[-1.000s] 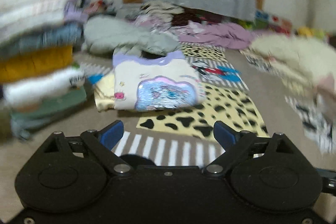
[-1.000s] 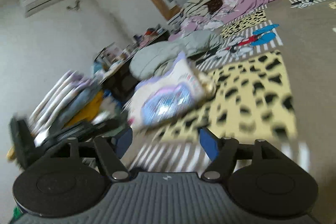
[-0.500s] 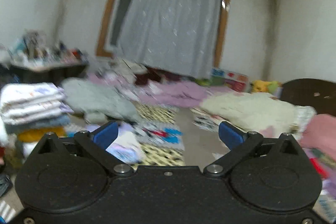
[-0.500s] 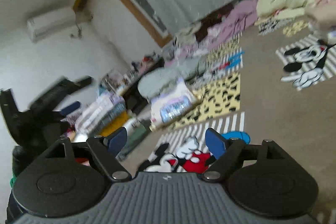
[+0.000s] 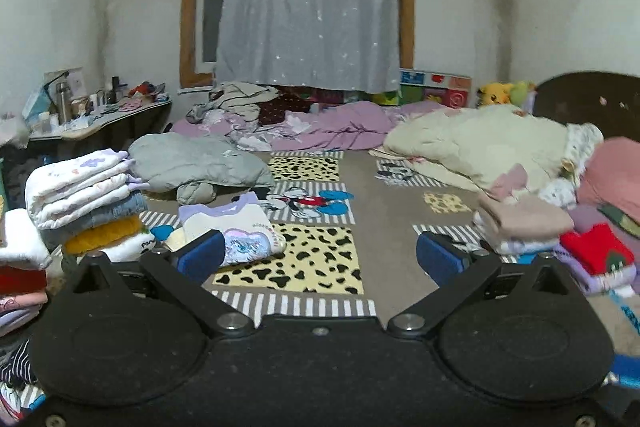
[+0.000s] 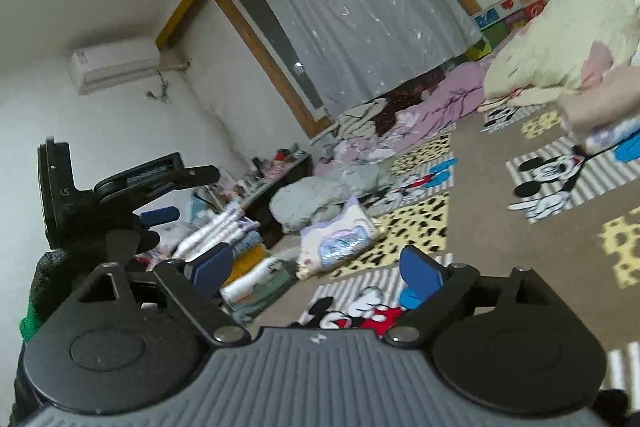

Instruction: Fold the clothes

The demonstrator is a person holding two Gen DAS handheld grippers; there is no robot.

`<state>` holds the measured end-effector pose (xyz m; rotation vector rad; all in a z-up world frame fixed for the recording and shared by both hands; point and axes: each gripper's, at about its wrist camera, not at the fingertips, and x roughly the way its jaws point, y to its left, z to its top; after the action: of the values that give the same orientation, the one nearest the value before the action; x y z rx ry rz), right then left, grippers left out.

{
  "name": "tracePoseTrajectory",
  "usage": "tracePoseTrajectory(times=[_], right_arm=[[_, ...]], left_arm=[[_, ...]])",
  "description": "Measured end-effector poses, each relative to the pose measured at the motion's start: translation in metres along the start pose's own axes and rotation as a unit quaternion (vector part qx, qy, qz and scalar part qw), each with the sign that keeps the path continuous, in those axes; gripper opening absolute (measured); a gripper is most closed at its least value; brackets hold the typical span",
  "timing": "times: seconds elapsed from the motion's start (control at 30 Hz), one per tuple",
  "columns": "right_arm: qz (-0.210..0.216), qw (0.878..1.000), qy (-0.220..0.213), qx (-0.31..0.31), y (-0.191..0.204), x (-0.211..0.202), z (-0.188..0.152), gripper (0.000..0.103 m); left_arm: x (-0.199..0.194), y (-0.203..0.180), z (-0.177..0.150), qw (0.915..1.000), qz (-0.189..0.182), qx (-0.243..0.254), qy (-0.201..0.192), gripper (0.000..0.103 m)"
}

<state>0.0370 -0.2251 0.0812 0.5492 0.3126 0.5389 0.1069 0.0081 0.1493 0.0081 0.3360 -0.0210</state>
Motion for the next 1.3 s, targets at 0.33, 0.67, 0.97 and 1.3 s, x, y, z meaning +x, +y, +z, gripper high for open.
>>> tracePoseTrajectory(times=[0.33, 0.67, 0.97, 1.3], right_arm=[[-0.115, 0.991, 0.021, -0.066, 0.029, -0.026, -0.004, 0.103], [-0.180, 0.976, 0.092, -0.080, 0.047, -0.024, -0.030, 0.103], [-0.200, 0.968, 0.119, -0.098, 0.064, -0.030, -0.051, 0.103], [-0.206, 0.966, 0.127, -0.095, 0.068, -0.034, -0.057, 0.103]], left_arm=[[-0.040, -0.015, -0.056, 0.9991, -0.009, -0.016, 0.039, 0.103], [-0.075, -0.017, -0.097, 0.9950, 0.006, -0.017, 0.098, 0.103], [-0.100, -0.020, -0.107, 0.9946, 0.012, -0.009, 0.103, 0.103], [-0.108, -0.019, -0.113, 0.9946, 0.016, -0.007, 0.102, 0.103]])
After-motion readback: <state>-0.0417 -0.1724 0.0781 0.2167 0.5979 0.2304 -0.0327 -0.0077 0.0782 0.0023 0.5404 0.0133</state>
